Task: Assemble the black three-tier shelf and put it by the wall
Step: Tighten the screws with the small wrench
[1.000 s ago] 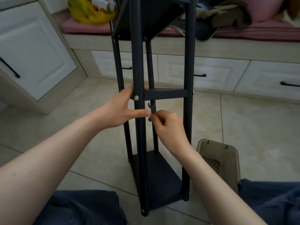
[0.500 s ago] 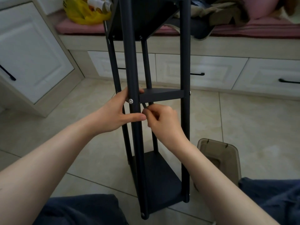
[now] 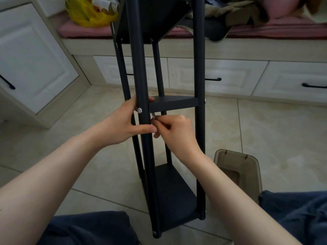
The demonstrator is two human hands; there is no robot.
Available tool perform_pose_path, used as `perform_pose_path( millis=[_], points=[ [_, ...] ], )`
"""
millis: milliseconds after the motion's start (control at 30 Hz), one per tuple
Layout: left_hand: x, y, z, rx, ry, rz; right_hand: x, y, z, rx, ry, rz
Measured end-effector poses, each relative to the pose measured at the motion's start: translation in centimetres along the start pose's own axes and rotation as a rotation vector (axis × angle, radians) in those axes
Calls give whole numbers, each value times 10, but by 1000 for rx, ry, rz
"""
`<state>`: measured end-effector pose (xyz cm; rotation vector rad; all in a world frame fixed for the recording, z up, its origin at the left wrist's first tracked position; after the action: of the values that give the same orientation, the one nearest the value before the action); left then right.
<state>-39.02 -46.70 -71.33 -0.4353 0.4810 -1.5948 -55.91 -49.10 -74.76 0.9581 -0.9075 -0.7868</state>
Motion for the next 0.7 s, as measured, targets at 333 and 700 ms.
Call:
perform_pose_path(
  millis=[333,700],
  points=[
    [-2,1,3,3,-19,-13,4,-13,-24,-56,-205,255],
    [-3,6,4,-29,-39,-18,10,-20,-43,9,-184,236]
  ],
)
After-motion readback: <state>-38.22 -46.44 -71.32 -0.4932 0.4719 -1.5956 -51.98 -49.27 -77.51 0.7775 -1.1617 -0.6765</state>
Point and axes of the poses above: each hand's wrist, its own x-axis towards the middle knuckle, its own z-axis out of the back of the hand, y = z × x, the point moved 2 cm from there along x, towards the middle knuckle, and after that the axes turned 8 degrees about x, right-handed, at the moved point
